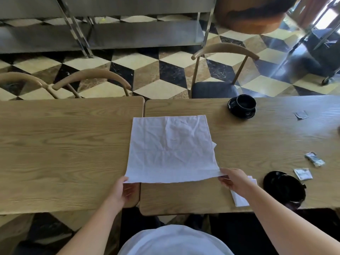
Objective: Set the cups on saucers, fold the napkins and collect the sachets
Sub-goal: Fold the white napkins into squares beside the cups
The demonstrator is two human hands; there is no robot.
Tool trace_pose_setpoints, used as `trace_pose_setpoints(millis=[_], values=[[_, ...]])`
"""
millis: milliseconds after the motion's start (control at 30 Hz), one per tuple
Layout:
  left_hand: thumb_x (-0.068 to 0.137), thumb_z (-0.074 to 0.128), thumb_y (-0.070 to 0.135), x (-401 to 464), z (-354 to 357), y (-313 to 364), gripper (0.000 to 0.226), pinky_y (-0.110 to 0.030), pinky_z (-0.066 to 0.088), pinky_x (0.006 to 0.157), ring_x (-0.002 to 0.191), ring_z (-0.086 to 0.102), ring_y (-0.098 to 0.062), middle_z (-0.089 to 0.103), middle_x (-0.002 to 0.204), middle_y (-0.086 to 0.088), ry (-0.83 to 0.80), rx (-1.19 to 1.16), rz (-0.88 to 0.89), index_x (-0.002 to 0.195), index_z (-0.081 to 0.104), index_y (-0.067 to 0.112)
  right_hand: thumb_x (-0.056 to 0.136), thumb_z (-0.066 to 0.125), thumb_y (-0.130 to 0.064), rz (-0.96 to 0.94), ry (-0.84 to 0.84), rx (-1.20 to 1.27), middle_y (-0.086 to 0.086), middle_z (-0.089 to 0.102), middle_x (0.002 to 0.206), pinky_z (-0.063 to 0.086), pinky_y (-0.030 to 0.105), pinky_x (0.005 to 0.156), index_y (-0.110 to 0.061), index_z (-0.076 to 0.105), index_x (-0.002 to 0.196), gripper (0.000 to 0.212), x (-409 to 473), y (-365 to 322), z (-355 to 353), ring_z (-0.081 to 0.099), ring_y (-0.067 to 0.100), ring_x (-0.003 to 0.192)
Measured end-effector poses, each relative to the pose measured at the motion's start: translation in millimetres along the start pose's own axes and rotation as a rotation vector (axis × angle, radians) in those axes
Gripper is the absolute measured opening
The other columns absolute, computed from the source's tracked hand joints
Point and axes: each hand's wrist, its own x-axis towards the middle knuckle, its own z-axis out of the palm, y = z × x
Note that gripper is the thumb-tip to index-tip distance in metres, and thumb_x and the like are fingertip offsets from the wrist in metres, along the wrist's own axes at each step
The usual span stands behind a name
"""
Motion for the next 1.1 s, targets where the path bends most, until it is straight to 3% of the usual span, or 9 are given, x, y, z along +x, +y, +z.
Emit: trace_pose_setpoints(millis=[100, 200, 333, 400, 567, 800, 933, 1100], values=[[0.095, 0.051, 0.023, 3.0, -6.2, -8.9, 0.025, -0.031, 0.041, 0.056, 0.062, 0.056, -0.024, 0.062, 0.058, -0.007, 0.041, 0.104, -0.022, 0.076, 0.059, 0.009, 0.095, 0.064, -0.011, 0.046, 0.019, -0.101, 0.011, 0.068, 0.074, 0.053, 0.029, 0.054, 0.000, 0.067, 0.097, 0.012, 0.7, 10.2, -1.0, 0.066, 0.019, 0.062], [0.091, 0.052, 0.021, 0.0, -12.5, -26.5, 0.030, -0.028, 0.045, 0.052, 0.047, 0.052, -0.022, 0.053, 0.053, -0.007, 0.057, 0.290, -0.070, 0.063, 0.049, 0.013, 0.090, 0.062, -0.008, 0.146, 0.022, -0.241, 0.009, 0.067, 0.063, 0.049, 0.024, 0.047, -0.004, 0.061, 0.097, 0.008, -1.5, 20.3, -1.7, 0.065, 0.017, 0.054], [0.089, 0.055, 0.021, -8.6, -27.1, -63.6, 0.031, -0.030, 0.050, 0.054, 0.046, 0.052, -0.023, 0.053, 0.048, -0.007, 0.061, 0.418, -0.189, 0.060, 0.050, 0.011, 0.088, 0.059, -0.008, 0.260, -0.033, -0.437, 0.012, 0.070, 0.069, 0.047, 0.022, 0.046, -0.007, 0.053, 0.116, 0.029, -5.3, 48.7, -8.6, 0.067, 0.019, 0.053], [0.090, 0.056, 0.021, -9.3, -34.2, -74.7, 0.034, -0.031, 0.048, 0.056, 0.050, 0.049, -0.024, 0.049, 0.049, -0.008, 0.071, 0.364, -0.221, 0.059, 0.047, 0.011, 0.089, 0.060, -0.008, 0.308, -0.025, -0.423, 0.015, 0.071, 0.079, 0.051, 0.026, 0.051, 0.002, 0.059, 0.116, 0.029, -4.3, 59.8, -13.8, 0.069, 0.022, 0.061], [0.097, 0.054, 0.022, 0.4, -32.7, -60.4, 0.037, -0.034, 0.045, 0.058, 0.056, 0.047, -0.025, 0.047, 0.045, -0.005, 0.057, 0.142, -0.204, 0.062, 0.049, 0.009, 0.091, 0.066, -0.011, 0.253, -0.013, -0.278, 0.013, 0.071, 0.091, 0.056, 0.029, 0.054, -0.004, 0.063, 0.107, 0.018, -0.6, 57.9, -16.3, 0.070, 0.021, 0.070], [0.099, 0.047, 0.023, 18.7, -2.2, -3.9, 0.036, -0.022, 0.041, 0.041, 0.036, 0.048, -0.015, 0.045, 0.039, 0.002, 0.002, -0.023, -0.103, 0.064, 0.045, 0.014, 0.093, 0.066, -0.006, 0.091, 0.042, -0.161, 0.007, 0.070, 0.061, 0.050, 0.024, 0.046, -0.006, 0.060, 0.092, 0.006, 8.7, 18.0, -6.6, 0.060, 0.015, 0.053], [0.093, 0.058, 0.008, 33.8, 14.6, 21.8, 0.007, -0.020, 0.048, 0.038, 0.048, 0.059, -0.015, 0.058, 0.059, -0.006, 0.095, 0.047, -0.001, 0.087, 0.056, 0.005, 0.095, 0.062, -0.004, 0.004, 0.029, -0.080, 0.013, 0.073, 0.077, 0.048, 0.024, 0.044, -0.007, 0.060, 0.100, 0.006, 20.4, -2.6, 3.3, 0.062, 0.017, 0.056], [0.090, 0.060, -0.001, 42.2, 30.4, 53.8, 0.012, -0.026, 0.057, 0.050, 0.059, 0.074, -0.019, 0.074, 0.070, -0.013, 0.120, -0.047, 0.103, 0.098, 0.059, 0.007, 0.094, 0.057, -0.007, 0.034, -0.108, 0.109, 0.010, 0.079, 0.100, 0.052, 0.026, 0.068, -0.006, 0.066, 0.107, 0.016, 49.1, -40.3, 13.7, 0.070, 0.020, 0.085]])
